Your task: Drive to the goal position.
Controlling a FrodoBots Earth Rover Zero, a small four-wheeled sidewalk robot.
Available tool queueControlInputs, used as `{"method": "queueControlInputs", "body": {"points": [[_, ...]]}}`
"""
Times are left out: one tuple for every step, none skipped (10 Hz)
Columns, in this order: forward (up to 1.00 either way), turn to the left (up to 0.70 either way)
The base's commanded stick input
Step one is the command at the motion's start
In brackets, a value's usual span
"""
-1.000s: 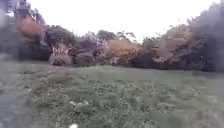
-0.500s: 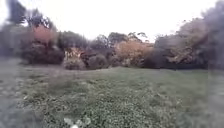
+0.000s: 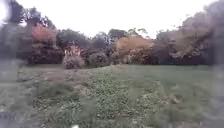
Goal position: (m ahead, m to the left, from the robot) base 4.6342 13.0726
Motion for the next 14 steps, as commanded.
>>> {"method": "queueControlInputs", "body": {"points": [[1.00, 0.02], [1.00, 0.02], [1.00, 0.03], [1.00, 0.03], [1.00, 0.03], [1.00, 0.02], [1.00, 0.02], [1.00, 0.03], [1.00, 0.03], [1.00, 0.03], [1.00, 0.03], [1.00, 0.03], [1.00, 0.03], [1.00, 0.03]]}}
